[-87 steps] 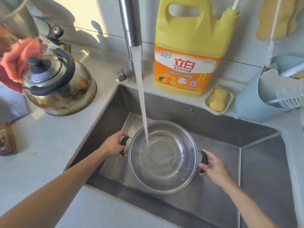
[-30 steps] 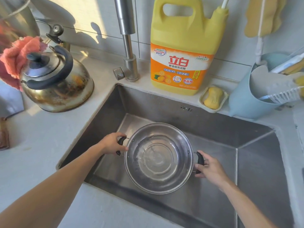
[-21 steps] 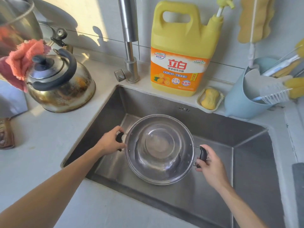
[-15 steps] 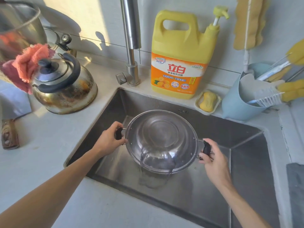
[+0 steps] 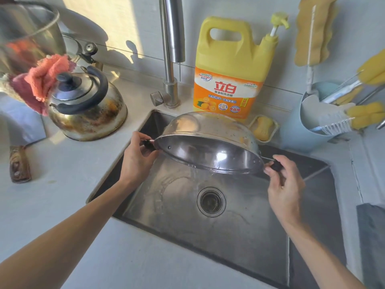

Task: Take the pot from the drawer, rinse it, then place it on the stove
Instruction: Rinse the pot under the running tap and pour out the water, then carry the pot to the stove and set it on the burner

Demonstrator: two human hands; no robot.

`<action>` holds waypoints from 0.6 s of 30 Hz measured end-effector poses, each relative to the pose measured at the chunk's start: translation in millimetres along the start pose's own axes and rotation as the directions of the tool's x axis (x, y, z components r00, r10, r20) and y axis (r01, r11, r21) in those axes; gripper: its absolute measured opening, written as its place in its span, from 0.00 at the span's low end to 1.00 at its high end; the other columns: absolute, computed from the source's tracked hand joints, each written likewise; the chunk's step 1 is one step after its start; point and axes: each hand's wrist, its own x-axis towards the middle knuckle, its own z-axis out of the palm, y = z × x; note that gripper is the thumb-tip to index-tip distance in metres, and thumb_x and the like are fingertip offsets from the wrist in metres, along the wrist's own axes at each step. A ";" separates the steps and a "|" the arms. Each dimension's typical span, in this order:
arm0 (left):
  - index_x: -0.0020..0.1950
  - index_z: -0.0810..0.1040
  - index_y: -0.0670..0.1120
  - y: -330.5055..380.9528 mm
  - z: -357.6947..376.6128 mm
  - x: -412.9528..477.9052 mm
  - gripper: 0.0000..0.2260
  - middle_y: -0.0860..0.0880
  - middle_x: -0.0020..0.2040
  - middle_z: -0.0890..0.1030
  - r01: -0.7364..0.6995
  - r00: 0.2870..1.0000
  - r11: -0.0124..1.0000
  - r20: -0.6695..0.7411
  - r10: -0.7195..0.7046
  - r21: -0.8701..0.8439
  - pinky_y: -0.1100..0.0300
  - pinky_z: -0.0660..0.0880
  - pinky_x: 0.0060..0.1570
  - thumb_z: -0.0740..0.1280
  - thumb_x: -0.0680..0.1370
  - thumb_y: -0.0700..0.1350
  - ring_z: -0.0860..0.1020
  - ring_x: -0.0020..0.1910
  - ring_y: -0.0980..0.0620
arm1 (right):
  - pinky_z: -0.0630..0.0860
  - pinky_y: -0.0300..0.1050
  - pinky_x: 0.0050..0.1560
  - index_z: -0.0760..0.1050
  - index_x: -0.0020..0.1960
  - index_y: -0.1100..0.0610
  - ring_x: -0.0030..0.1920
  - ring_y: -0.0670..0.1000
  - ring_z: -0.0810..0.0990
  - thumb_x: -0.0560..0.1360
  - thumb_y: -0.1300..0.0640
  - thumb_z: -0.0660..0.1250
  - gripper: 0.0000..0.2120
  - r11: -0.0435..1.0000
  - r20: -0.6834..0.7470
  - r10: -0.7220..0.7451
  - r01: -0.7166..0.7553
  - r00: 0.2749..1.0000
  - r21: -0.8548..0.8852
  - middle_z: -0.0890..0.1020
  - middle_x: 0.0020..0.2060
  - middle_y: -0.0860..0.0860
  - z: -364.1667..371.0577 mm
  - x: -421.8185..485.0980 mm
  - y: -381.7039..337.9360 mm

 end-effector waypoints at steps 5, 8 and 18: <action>0.57 0.69 0.52 9.4 -2.9 -0.4 0.21 0.48 0.53 0.87 -0.025 0.999 0.999 -0.031 0.024 -0.031 0.63 0.84 0.50 0.80 0.77 0.44 0.87 0.51 0.55 | 0.83 0.65 0.50 0.74 0.66 0.51 0.47 0.62 0.86 0.80 0.71 0.67 0.20 1.000 -0.012 -0.025 0.025 1.000 -0.002 0.84 0.50 0.59 -0.7 1.8 -1.0; 0.58 0.70 0.49 9.3 -3.7 -0.6 0.21 0.49 0.53 0.86 -0.031 0.999 0.999 -0.023 0.030 -0.035 0.61 0.84 0.52 0.81 0.77 0.43 0.87 0.51 0.57 | 0.82 0.67 0.50 0.73 0.67 0.51 0.47 0.65 0.85 0.82 0.67 0.66 0.18 1.000 -0.009 -0.022 0.022 1.000 -0.006 0.83 0.50 0.59 -0.9 -1.5 2.8; 0.67 0.74 0.57 5.0 -14.7 -1.9 0.24 0.54 0.56 0.86 -0.049 0.998 0.993 0.052 0.044 0.103 0.49 0.84 0.57 0.81 0.76 0.47 0.86 0.52 0.50 | 0.86 0.62 0.53 0.73 0.73 0.38 0.48 0.53 0.90 0.83 0.65 0.66 0.27 0.986 0.090 0.154 -0.159 0.984 0.049 0.84 0.53 0.56 -8.9 -6.7 -9.2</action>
